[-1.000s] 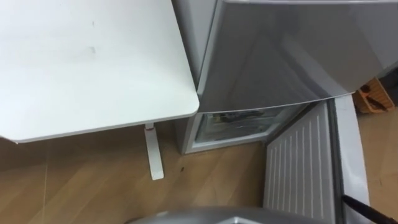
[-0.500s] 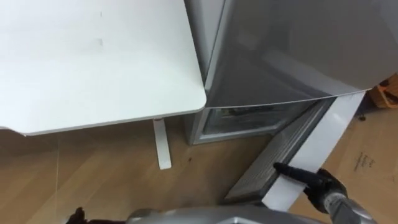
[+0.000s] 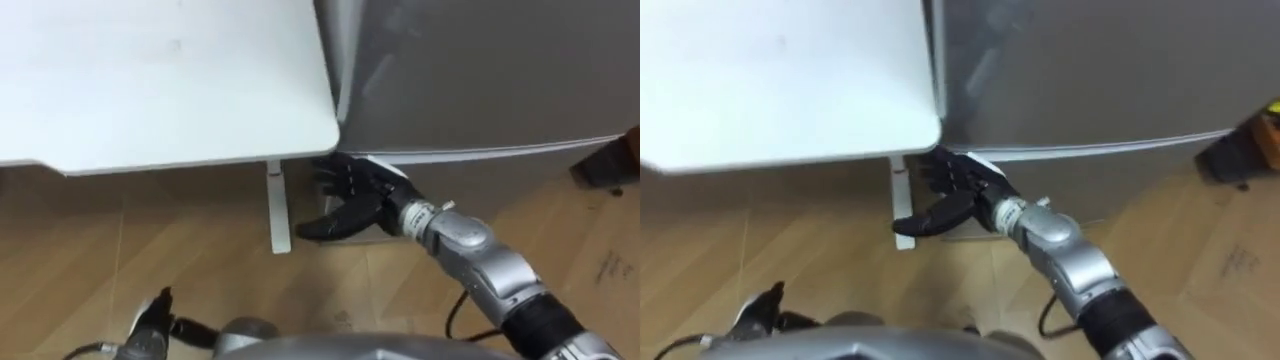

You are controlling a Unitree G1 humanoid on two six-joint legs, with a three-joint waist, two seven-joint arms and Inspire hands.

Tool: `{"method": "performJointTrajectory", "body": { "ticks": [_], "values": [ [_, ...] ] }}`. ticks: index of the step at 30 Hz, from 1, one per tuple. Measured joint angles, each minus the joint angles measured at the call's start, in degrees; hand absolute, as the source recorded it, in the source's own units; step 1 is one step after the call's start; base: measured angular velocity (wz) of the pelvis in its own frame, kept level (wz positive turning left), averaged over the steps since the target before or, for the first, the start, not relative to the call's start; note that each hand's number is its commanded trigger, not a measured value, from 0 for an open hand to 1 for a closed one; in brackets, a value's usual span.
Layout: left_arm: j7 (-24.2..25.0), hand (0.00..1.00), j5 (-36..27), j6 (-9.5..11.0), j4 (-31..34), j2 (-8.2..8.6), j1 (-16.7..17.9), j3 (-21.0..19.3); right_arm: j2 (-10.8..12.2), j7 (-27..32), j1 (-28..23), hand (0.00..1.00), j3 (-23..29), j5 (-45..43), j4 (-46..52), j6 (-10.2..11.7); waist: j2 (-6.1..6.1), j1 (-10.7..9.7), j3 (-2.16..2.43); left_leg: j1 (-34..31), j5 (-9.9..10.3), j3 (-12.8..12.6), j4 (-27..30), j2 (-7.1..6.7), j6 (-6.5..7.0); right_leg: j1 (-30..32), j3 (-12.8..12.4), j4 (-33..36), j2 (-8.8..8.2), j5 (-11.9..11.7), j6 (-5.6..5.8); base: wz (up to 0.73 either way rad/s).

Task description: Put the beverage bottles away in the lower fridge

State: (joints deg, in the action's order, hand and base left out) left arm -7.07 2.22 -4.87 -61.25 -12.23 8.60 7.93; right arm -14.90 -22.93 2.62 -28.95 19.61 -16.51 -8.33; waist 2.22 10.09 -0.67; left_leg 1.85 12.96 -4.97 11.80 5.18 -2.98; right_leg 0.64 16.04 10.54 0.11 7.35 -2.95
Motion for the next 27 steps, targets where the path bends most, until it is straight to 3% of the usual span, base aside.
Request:
{"method": "performJointTrajectory", "body": {
  "ticks": [4,9,17,20,27],
  "values": [
    [1.4,0.0,1.2,-1.5,0.4,0.41,2.0,-1.1,0.4,-5.4,0.6,0.0,0.1,0.0,0.0,0.0,0.39,0.7,0.27,-0.4,-0.3,1.3,0.1,-0.66,0.42,-0.4,1.5,0.0,-0.85,0.3,0.54,0.24],
    [1.7,0.0,2.2,-1.5,0.7,0.5,2.0,-1.7,1.1,-9.0,0.6,0.0,1.1,-1.3,-0.1,0.0,0.7,0.8,0.46,-0.1,-0.5,2.0,0.5,-1.33,0.69,-1.5,2.3,-0.1,-1.53,0.8,1.25,0.18],
    [1.4,0.0,2.4,-2.8,1.8,0.5,2.5,-1.6,1.4,-10.6,0.2,0.0,2.3,-4.9,-5.5,0.3,1.05,-1.0,0.42,0.9,-0.5,2.0,-0.1,-1.92,1.05,-3.8,4.0,-0.9,-1.92,1.2,2.0,0.14],
    [1.0,0.0,1.9,-3.1,1.9,0.51,3.2,-1.6,1.6,-8.6,-1.2,0.0,4.9,-7.3,-14.4,1.2,1.07,-2.0,0.43,1.0,-0.4,2.3,-0.2,-2.08,1.19,-4.1,4.0,-0.9,-2.04,1.3,2.17,0.07],
    [1.0,0.0,2.4,-3.0,1.5,1.01,5.5,-5.2,0.9,1.2,-7.8,0.0,18.8,-13.4,-40.3,4.0,0.89,-4.6,0.38,1.9,-0.4,1.9,-0.5,-2.4,1.29,-5.4,4.2,-1.9,-2.25,1.7,2.86,0.04]
  ]
}}
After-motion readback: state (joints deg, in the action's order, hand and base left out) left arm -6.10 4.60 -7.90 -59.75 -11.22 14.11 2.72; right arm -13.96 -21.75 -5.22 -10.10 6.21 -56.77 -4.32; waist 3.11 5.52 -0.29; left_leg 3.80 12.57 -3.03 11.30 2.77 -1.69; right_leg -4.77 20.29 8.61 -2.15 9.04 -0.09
